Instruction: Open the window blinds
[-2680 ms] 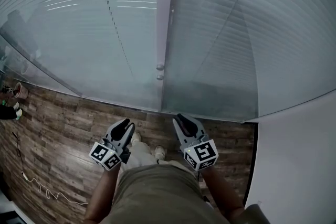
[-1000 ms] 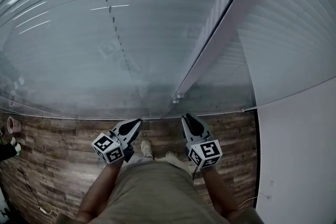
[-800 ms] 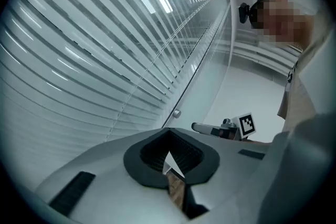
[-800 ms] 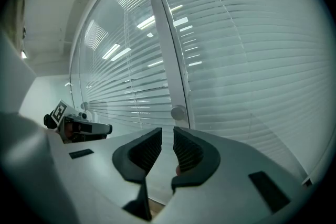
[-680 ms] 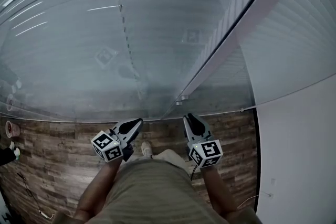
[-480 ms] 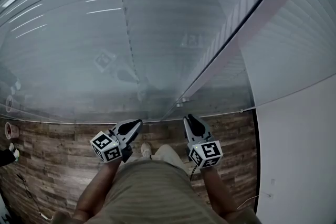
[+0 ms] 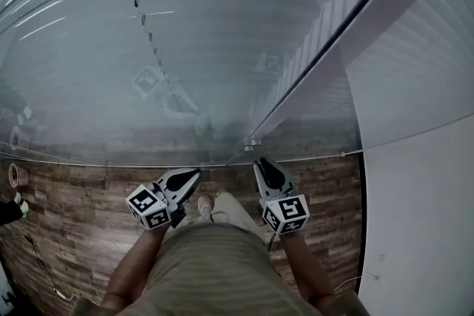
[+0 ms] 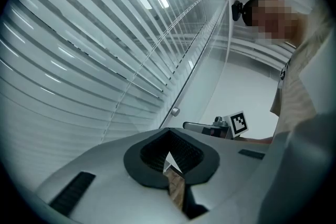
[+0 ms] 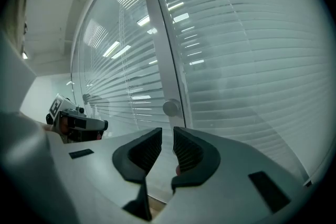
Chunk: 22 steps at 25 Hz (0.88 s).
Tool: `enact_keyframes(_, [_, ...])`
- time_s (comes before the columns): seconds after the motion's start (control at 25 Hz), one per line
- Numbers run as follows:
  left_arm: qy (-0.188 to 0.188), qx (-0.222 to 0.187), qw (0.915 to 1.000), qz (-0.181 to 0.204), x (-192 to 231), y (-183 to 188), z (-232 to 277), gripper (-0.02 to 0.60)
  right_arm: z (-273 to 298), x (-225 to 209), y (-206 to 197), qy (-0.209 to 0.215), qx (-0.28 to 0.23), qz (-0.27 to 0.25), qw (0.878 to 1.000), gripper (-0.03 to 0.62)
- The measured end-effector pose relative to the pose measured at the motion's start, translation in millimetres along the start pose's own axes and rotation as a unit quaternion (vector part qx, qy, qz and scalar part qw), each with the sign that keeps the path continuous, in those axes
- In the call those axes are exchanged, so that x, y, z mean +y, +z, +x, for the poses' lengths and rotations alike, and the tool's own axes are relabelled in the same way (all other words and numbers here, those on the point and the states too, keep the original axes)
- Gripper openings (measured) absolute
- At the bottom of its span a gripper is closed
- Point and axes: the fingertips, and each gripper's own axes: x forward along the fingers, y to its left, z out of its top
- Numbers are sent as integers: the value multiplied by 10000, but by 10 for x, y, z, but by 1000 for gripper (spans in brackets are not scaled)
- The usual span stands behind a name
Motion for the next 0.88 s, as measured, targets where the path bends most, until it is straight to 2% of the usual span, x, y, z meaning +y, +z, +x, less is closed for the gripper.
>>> enact_keyframes(0.12, [289, -28, 9993, -229, -11, 24, 72, 12, 16, -51, -8, 112, 110, 77, 9998, 57])
enact_keyframes(0.2, [392, -50, 9989, -250, -16, 44, 118, 12, 52, -71, -12, 200, 211, 41, 9996, 57])
enact_keyframes(0.4, [614, -69, 9980, -125, -60, 98, 211, 12, 100, -121, -27, 419, 315, -11, 9986, 57])
enact_keyframes(0.72, [1006, -381, 9942, -47, -19, 119, 268, 12, 207, -190, -186, 597, 474, 44, 9971, 66])
enact_keyframes(0.88, [1280, -548, 9899, 284, -31, 133, 242, 12, 261, -207, -271, 682, 572, 119, 9960, 91])
